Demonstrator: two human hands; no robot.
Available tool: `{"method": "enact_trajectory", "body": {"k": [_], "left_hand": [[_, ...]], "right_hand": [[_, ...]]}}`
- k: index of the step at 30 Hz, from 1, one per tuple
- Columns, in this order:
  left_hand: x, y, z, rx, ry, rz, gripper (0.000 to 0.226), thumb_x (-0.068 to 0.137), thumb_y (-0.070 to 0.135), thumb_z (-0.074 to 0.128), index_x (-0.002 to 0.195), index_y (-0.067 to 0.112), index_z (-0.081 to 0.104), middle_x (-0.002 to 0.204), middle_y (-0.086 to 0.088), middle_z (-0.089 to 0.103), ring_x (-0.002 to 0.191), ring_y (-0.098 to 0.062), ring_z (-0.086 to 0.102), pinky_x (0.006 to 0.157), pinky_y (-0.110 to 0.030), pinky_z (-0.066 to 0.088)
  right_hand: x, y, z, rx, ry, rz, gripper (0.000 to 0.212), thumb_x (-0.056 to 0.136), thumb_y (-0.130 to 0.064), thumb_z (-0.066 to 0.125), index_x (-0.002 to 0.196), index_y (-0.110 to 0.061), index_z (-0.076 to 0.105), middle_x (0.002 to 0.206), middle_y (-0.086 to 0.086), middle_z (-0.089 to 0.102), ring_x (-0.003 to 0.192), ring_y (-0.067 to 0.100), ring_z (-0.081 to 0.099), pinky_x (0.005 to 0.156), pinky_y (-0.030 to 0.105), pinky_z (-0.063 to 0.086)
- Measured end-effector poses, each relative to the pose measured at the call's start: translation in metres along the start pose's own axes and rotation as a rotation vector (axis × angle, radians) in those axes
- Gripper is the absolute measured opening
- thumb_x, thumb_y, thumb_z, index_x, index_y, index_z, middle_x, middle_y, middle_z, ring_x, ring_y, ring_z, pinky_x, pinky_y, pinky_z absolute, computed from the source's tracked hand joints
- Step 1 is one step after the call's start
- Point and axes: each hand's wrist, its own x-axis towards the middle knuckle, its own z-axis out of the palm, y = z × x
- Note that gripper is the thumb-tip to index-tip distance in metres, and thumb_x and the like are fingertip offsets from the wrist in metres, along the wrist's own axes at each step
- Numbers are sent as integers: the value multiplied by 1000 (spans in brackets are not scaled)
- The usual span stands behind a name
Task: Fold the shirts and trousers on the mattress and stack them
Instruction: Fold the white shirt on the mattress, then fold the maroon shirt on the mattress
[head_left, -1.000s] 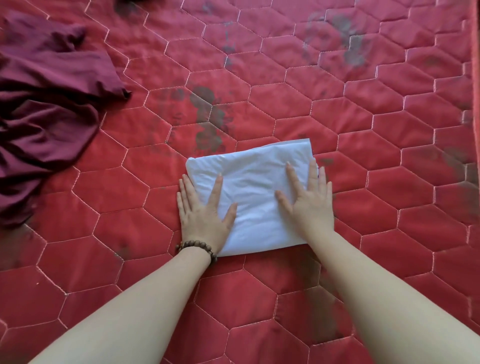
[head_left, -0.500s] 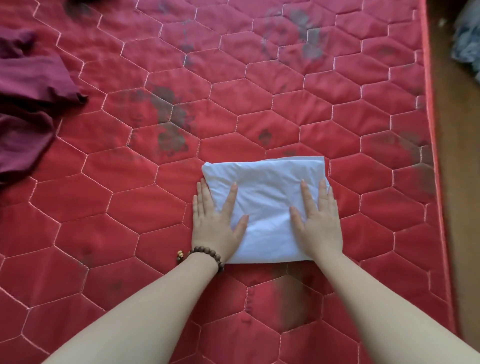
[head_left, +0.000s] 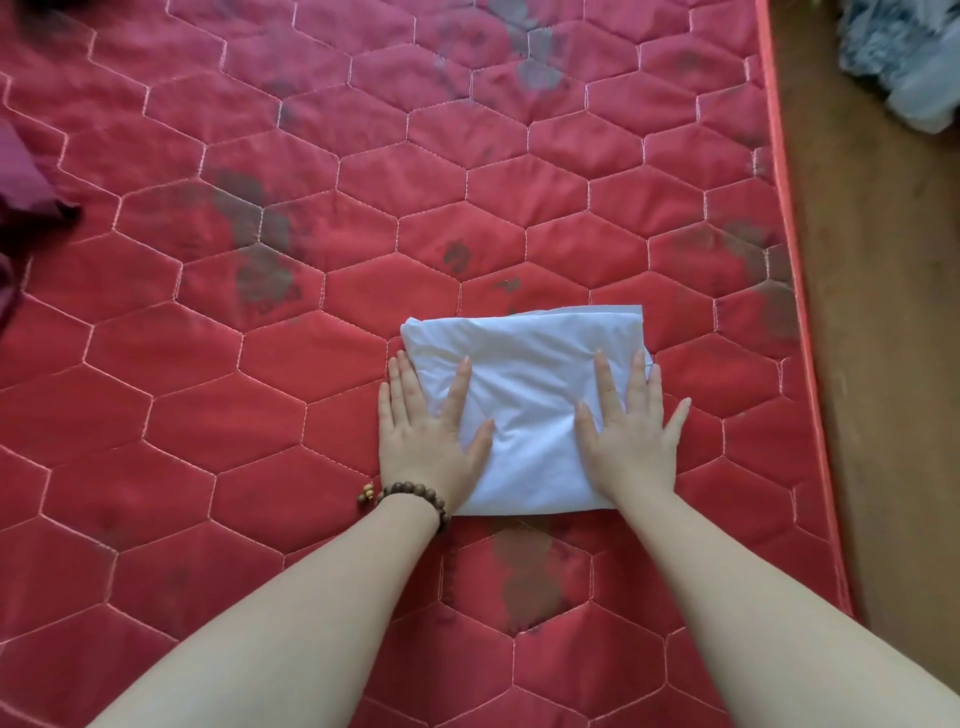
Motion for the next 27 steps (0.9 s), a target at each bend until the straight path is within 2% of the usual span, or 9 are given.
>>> {"method": "enact_trajectory", "body": {"k": [2,5,7,9,13,16,18,23,27], "left_hand": [[-2,-6,-6,34,-48,15,71,89,65,17,149,40,-12,157,-26,-10,147,-32,-12,119,-43,-2],[-11,-24,-22,125,-163,31,70,91,64,14,142,38,-26,159,-20,-6,148,-29,-7,118,-44,3],[-23,-39,-37,160,-237,16,70,92,63,14,144,35,-24,160,-18,-2,148,-29,-3,119,-45,6],[-34,-59,-54,160,-265,-16,71,93,63,16,150,32,-14,160,-16,5,148,-29,1,119,-46,8],[-49,-111,-83,175,-233,-85,73,93,64,19,152,30,-6,160,-11,12,147,-30,5,118,-47,8],[-50,-160,-96,175,-215,-127,72,93,63,16,152,29,-5,161,-7,9,148,-30,2,118,-47,6],[-45,-196,-103,161,-197,-140,71,93,62,16,152,29,-4,161,-7,8,148,-30,1,119,-48,6],[-30,-302,-136,158,-90,-121,70,94,58,22,153,28,2,161,-8,5,148,-29,-1,118,-47,6],[-6,-393,-173,175,-1,-122,72,92,56,34,153,25,12,160,-12,7,148,-29,1,118,-50,8]], "right_hand": [[-6,-7,-5,-55,-22,30,61,98,-52,17,146,-41,-19,161,5,-13,148,21,-15,114,57,-8],[-31,-24,-12,-30,-88,56,61,100,-49,19,152,-33,-8,161,9,-11,148,22,-13,116,56,-3],[-52,-36,-15,-27,-136,39,61,101,-47,22,154,-29,-1,161,9,-11,148,23,-11,118,53,-2],[-69,-54,-19,-19,-181,8,61,101,-46,21,154,-26,1,161,9,-11,148,23,-12,118,52,-3],[-86,-111,-26,-5,-224,-137,60,102,-45,22,154,-23,2,161,9,-10,149,22,-9,119,48,2],[-93,-165,-26,3,-192,-262,59,102,-42,26,154,-22,7,162,11,0,149,25,1,118,49,10],[-96,-204,-24,35,-191,-294,60,101,-43,31,154,-23,11,161,12,4,149,26,4,119,47,9],[-109,-304,-12,58,-214,-364,59,100,-42,36,153,-25,16,162,10,2,149,25,3,118,47,10],[-104,-394,-11,86,-202,-367,60,100,-44,35,153,-29,13,162,7,-3,149,23,-1,119,45,8]]}}
